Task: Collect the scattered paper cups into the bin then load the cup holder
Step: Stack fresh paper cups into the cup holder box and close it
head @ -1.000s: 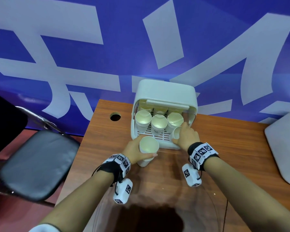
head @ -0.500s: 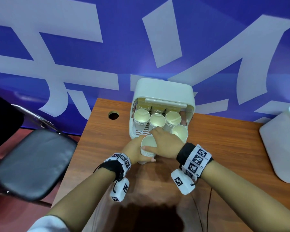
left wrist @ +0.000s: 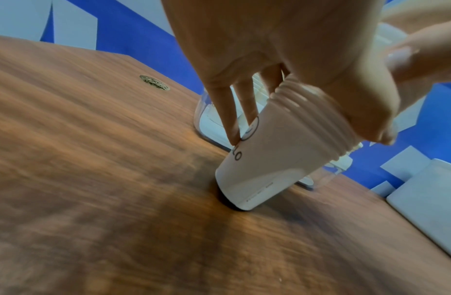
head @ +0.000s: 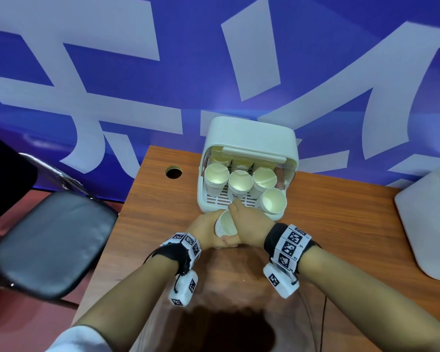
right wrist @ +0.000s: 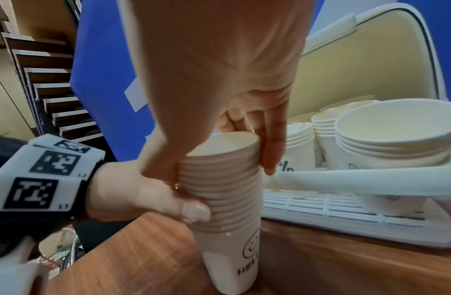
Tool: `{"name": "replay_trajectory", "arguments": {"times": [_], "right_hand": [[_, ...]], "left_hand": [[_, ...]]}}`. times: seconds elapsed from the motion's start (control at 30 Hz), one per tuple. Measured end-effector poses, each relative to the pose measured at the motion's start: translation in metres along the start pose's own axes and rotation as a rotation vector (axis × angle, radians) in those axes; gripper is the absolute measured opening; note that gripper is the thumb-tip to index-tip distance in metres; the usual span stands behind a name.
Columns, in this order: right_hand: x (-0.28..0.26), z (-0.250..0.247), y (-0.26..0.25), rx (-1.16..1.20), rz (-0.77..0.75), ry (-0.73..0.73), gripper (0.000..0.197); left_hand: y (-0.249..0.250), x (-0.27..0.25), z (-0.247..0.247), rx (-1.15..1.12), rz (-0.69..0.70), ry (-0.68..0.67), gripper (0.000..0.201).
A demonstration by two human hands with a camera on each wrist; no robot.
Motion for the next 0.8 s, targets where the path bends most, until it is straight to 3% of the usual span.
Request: {"name": "replay_trajectory", "arguments": {"times": [0.3,0.43,0.6,0.8], "right_hand": [[-0.006,-0.009,0.002,0.020,-0.156,0.035,0.074],[-0.010,-0.024,0.013,0.088,-0.171,0.080,0.079],[-0.018,-0.049,0.050,0.331,0.011,0.184,0.063],[-0.021,-0.045,0.083,0.532,0.247,0.252,0.052]], "left_hand": [[0.001,0.001,0.004,0.021,0.020,-0.060,0.063],[-0.003,0.001,0.002,-0.007,0.015,-0.054,0.075],[-0.009,-0.001,-0.002,0.016,-0.021,-0.055,0.077],[-0.012,-0.005,-0.004,-0.019,-0.025,-0.039,0.086]]}}
Point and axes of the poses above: each hand's wrist, its own x-axis towards the middle knuckle, its own z-axis out of the palm, y = z × x, the point moved 9 cm from there along x, towards the middle knuckle, and after that the axes turned 5 degrees about -x, right-handed, at the moved point
